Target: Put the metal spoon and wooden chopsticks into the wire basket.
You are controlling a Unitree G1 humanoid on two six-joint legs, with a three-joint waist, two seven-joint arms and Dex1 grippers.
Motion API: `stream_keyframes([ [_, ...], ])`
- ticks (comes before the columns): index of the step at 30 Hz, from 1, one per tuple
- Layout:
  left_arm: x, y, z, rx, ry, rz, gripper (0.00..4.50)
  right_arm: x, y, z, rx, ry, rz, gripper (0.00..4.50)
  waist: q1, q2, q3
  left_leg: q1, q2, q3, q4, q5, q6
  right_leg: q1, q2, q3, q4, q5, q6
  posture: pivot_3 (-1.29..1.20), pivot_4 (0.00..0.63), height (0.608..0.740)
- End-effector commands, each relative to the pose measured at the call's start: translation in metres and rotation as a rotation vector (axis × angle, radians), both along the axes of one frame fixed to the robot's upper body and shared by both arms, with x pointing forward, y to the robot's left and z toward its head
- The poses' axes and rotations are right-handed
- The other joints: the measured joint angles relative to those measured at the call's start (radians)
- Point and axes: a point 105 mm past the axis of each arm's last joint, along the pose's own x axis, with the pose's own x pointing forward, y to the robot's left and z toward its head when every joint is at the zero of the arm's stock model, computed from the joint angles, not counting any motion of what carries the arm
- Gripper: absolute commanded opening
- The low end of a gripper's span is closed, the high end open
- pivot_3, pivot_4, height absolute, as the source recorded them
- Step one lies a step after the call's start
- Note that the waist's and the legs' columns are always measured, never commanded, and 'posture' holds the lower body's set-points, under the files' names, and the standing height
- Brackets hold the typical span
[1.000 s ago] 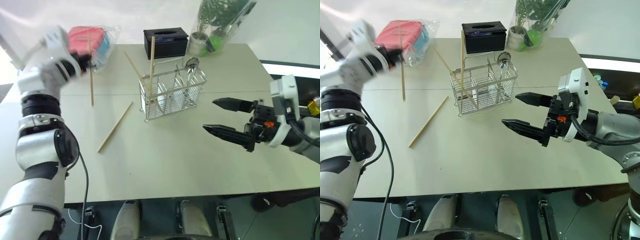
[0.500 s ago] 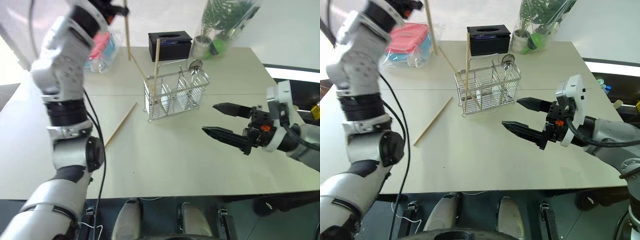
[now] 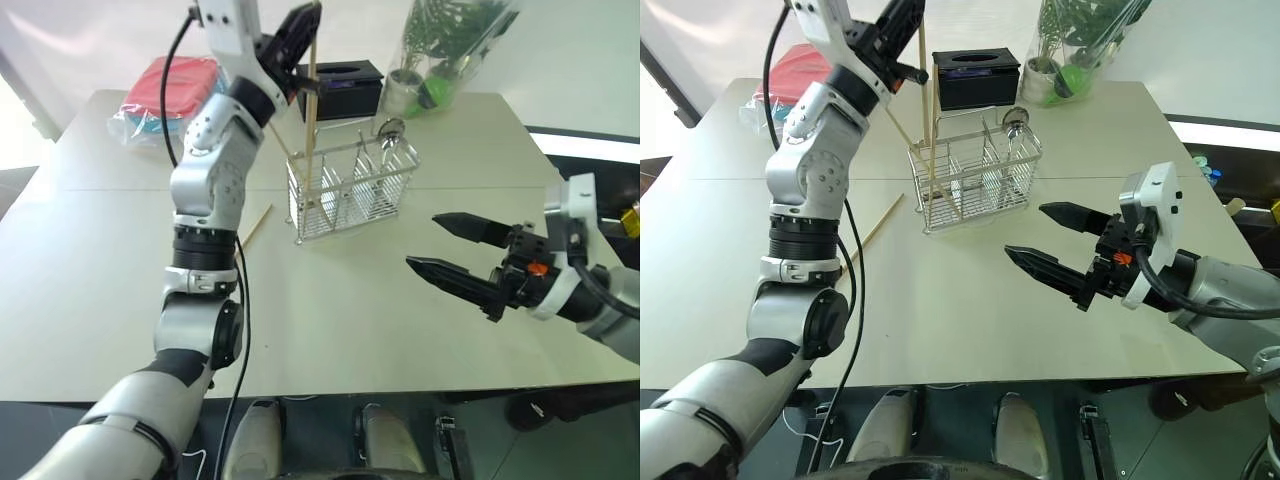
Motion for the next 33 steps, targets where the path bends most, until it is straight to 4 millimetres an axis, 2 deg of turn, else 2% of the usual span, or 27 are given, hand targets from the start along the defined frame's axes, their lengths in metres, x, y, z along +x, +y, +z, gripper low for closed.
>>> stream_keyframes([
  [1,-0.005,-0.006,-0.006,0.028,-0.029,-0.005,0.03,-0.003,-0.001,0.013,0.013,-0.059,-0.007,4.5,0.0,0.0,0.0,0.0,0.0,0.0,0.0,0.0,0.0,0.0,0.0,0.0,0.0,0.0,0.0,0.0,0.15,0.71],
  [7,-0.004,-0.01,-0.026,0.045,0.002,0.009,0.03,-0.001,-0.001,0.016,0.021,-0.062,-0.01,4.5,0.001,0.0,0.0,0.0,0.0,0.0,0.001,0.0,0.0,0.0,0.0,0.0,0.0,0.0,0.0,0.0,0.15,0.71],
  [12,-0.006,-0.014,-0.053,0.065,0.05,0.016,0.03,0.001,0.0,0.019,0.023,-0.066,-0.01,4.5,0.001,0.0,0.0,0.0,0.0,0.0,0.001,0.0,0.001,0.0,0.0,0.0,0.0,0.0,0.0,0.0,0.15,0.71],
  [15,-0.007,-0.013,-0.059,0.053,0.072,0.018,1.14,0.002,-0.001,0.021,0.026,-0.067,-0.01,4.5,0.001,0.0,0.0,-0.001,0.0,0.0,0.001,0.0,0.001,0.0,0.0,0.0,0.0,0.0,0.0,0.0,0.15,0.71],
  [18,-0.007,-0.01,-0.057,0.043,0.075,0.022,2.58,0.003,-0.001,0.021,0.027,-0.065,-0.01,4.5,0.001,0.0,0.0,-0.001,0.0,0.0,0.001,-0.001,0.001,0.0,0.0,0.0,0.0,0.0,0.0,0.0,0.15,0.71],
  [21,-0.008,-0.007,-0.046,0.045,0.061,0.022,4.18,0.004,-0.001,0.021,0.028,-0.062,-0.008,4.5,0.001,0.0,0.0,-0.001,0.0,0.0,0.001,-0.001,0.001,0.0,0.0,0.0,0.0,0.0,-0.001,0.0,0.15,0.71],
  [22,-0.008,-0.006,-0.044,0.046,0.057,0.021,4.42,0.005,-0.001,0.021,0.029,-0.062,-0.008,4.5,0.001,0.0,0.0,-0.001,0.0,0.0,0.001,-0.001,0.001,0.0,0.0,0.0,0.0,0.0,-0.001,0.0,0.15,0.71],
  [23,-0.007,-0.003,-0.036,0.044,0.052,0.023,4.42,0.005,-0.001,0.021,0.029,-0.061,-0.007,4.5,0.001,0.0,0.0,-0.001,0.0,0.0,0.001,-0.001,0.001,0.0,0.0,0.0,0.0,0.0,-0.001,0.0,0.15,0.71],
  [26,-0.008,0.017,0.011,0.031,0.003,0.053,4.42,0.008,0.0,0.019,0.03,-0.056,-0.004,4.5,0.0,0.0,0.0,-0.001,0.0,0.0,0.001,-0.001,0.001,0.0,0.0,0.0,0.0,0.0,-0.001,0.0,0.15,0.71],
  [28,-0.008,0.033,0.033,0.044,-0.018,0.095,4.42,0.009,0.002,0.018,0.032,-0.054,0.001,4.5,-0.003,0.0,0.0,-0.003,0.0,-0.001,0.002,-0.001,0.001,-0.002,0.0,0.0,0.0,0.0,-0.001,0.0,0.15,0.71],
  [31,-0.002,0.065,0.049,0.08,0.012,0.19,4.42,0.011,0.003,0.018,0.037,-0.054,0.008,4.5,-0.004,0.002,-0.001,-0.001,0.0,0.0,0.001,-0.002,0.004,-0.001,0.0,0.0,0.0,0.0,0.0,0.0,0.15,0.71],
  [33,0.006,0.091,0.052,0.111,0.064,0.268,4.42,0.012,0.003,0.017,0.041,-0.054,0.007,4.5,-0.003,0.003,-0.001,0.0,0.0,0.0,0.001,-0.003,0.005,0.0,0.0,0.0,0.0,-0.001,0.001,0.0,0.15,0.71],
])
